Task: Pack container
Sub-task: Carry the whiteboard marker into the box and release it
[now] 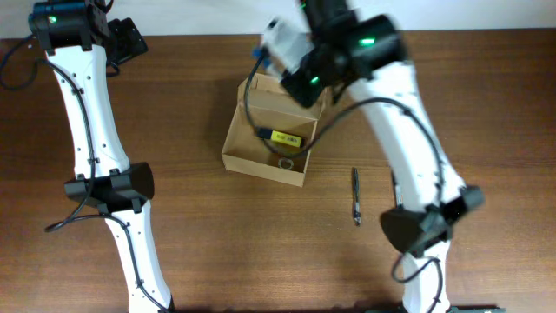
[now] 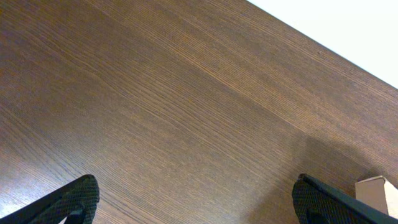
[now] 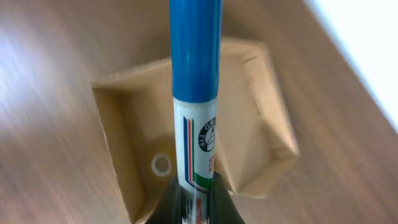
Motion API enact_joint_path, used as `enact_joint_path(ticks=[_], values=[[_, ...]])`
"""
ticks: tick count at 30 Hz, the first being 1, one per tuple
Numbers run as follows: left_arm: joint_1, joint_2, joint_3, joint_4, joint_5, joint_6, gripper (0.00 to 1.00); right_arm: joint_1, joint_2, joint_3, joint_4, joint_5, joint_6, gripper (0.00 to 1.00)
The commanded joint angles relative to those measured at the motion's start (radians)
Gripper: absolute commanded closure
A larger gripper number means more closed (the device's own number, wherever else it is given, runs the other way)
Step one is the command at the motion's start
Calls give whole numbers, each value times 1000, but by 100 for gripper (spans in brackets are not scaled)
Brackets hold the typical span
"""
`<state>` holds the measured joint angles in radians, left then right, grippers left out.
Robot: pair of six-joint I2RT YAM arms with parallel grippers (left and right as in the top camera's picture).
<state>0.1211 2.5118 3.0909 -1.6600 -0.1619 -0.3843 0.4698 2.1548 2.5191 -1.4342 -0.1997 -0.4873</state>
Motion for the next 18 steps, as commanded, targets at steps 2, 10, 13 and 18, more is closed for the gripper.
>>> enact_joint_path(ticks=[2,10,13,18], values=[[6,-4,-1,-2,-8,12,0,46,97,-127,40,80,-175,96],[6,-4,-1,-2,-8,12,0,64,153,-322,150,78,-174,96],[6,-4,-1,-2,-8,12,0,68,159,-388,199,80,-174,96],[6,-4,-1,-2,-8,12,0,68,159,-488,264,77,-151,96]])
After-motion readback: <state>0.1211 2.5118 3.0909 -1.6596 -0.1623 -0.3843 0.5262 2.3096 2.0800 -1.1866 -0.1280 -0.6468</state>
